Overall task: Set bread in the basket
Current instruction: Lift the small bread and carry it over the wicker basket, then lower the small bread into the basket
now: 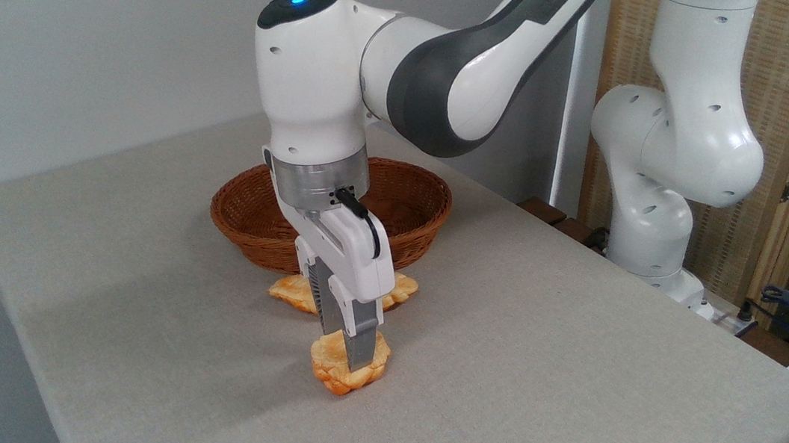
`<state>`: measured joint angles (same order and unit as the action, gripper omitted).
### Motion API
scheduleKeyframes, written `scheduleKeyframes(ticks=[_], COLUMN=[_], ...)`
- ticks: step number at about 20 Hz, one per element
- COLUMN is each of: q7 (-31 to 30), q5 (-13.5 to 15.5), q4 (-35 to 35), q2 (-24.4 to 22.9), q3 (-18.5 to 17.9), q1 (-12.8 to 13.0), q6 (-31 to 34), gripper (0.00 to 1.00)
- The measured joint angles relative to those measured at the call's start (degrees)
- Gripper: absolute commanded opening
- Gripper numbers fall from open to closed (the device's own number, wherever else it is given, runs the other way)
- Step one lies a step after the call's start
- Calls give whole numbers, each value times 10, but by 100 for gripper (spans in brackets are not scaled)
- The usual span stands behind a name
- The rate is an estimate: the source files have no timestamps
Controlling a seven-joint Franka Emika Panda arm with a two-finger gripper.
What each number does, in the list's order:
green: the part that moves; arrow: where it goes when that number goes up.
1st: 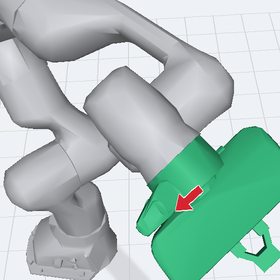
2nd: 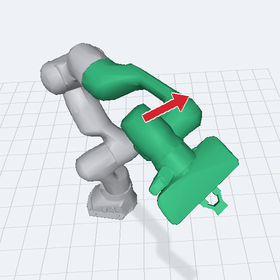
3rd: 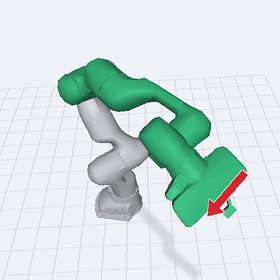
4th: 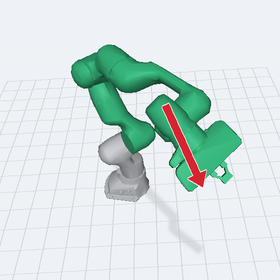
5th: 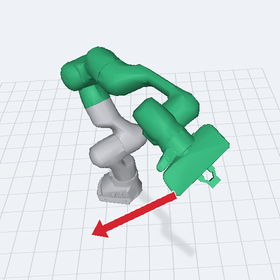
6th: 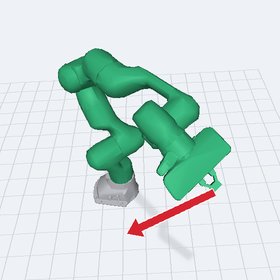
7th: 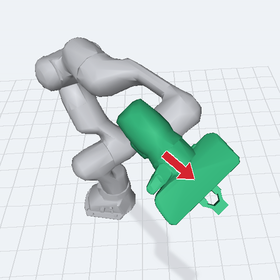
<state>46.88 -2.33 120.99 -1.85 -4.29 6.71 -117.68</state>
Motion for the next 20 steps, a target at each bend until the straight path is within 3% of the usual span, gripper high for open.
scheduleKeyframes(ticks=[6, 15, 19, 20], q7=[-1, -105, -149, -153], q5=[3, 109, 116, 116], q4=[-25, -56, -59, -59], q2=[-16, -55, -56, -55], q3=[17, 127, 184, 195], q1=[2, 6, 7, 7], q6=[0, 21, 51, 63], gripper=[50, 56, 62, 70])
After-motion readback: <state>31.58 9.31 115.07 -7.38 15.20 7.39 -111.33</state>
